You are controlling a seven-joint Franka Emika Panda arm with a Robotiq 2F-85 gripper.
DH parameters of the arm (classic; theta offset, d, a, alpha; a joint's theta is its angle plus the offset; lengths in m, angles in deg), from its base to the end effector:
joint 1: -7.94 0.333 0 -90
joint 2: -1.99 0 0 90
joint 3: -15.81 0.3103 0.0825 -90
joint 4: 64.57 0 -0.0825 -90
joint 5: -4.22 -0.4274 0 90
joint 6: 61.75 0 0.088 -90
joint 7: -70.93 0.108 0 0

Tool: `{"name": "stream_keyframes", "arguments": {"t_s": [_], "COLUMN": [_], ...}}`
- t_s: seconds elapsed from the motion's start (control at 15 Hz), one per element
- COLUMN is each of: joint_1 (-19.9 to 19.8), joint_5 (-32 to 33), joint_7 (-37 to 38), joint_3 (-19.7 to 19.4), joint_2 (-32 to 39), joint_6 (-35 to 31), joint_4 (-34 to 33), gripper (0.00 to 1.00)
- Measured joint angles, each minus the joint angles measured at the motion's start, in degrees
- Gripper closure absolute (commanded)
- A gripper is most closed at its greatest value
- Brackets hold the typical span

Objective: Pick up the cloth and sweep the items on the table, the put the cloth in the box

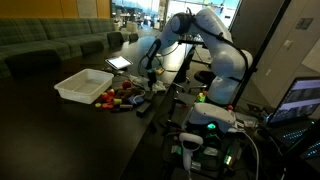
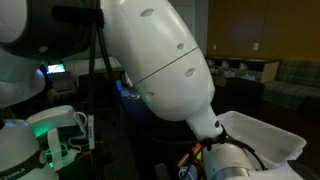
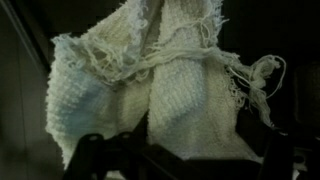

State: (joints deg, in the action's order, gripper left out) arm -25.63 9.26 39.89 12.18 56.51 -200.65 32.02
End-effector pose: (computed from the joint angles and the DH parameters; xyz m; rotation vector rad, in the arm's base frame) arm 0.5115 -0.3897 -0.0115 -3.0878 0.0215 0.3640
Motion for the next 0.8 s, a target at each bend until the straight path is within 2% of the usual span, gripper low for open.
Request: {"name": "stream_keyframes", "arguments": {"t_s": [0.2, 0.53, 0.8], "joint_1": [0.0, 0.4, 1.4], "joint_5": [0.0, 0.0, 0.0], "joint_7": [-1.6, -4.7, -5.8], "joint_3": [0.5, 1.3, 1.2], "joint_2": [-0.3, -0.7, -1.2], "joint_6": [1.2, 3.2, 3.9], "joint_4": [-0.3, -0.2, 0.3], "gripper": [0.64, 0.95, 0.92]}}
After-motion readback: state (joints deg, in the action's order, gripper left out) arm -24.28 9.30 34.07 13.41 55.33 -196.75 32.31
